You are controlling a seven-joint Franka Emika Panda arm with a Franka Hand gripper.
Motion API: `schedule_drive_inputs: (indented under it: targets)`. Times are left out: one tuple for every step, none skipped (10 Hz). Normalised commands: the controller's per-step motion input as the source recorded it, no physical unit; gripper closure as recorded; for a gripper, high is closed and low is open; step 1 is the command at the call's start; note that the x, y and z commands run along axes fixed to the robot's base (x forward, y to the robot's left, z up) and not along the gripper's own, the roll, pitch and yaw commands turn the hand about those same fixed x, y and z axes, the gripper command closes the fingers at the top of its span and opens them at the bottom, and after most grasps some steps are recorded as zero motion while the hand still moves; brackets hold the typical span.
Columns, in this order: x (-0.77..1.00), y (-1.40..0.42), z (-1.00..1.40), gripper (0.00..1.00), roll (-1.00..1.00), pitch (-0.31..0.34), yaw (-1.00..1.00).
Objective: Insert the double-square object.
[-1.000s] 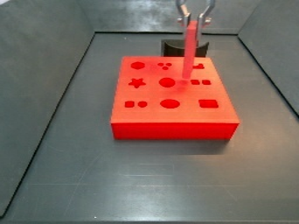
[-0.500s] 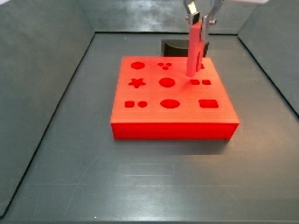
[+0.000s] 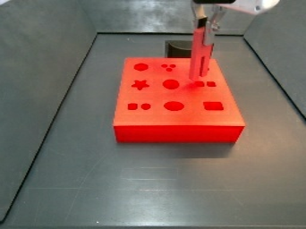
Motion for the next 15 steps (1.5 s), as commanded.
schedule_drive_inputs:
  targets:
    - [0.30,0.00,-0.08,1.00,0.04,0.000,-0.75]
    - [0.20,0.00,-0.02,1.00,0.05,0.000,-0.81]
    - [0.18,0.00,-0.05,1.00,0.06,0.000,-0.82]
    - [0.03,0.00,-0.07,1.00,0.07,0.003,-0.91]
    - [0.00,0.00,-0.04,1.00,0.07,0.014,-0.93]
    - [0.00,-0.03,-0.02,1.00,0.09,0.033,-0.90]
    - [0.00,-0.11,0.00,1.00,0.12,0.056,-0.81]
    - [0.12,-0.13,-0.01,1.00,0.14,0.067,-0.69]
    - [0.23,-0.17,-0.05,1.00,0.18,0.111,-0.55]
    - [0.35,-0.17,-0.06,1.00,0.20,0.100,-0.47]
    - [0.40,0.00,-0.22,1.00,0.26,0.104,-0.48]
    - [0.33,0.00,-0.17,1.00,0.22,0.090,-0.54]
    - [0.00,0.00,-0.11,1.00,0.21,0.089,-0.29]
    - [-0.26,0.00,0.00,1.00,0.17,0.020,-0.06]
    - [-0.25,-0.05,0.00,1.00,0.17,0.000,0.00]
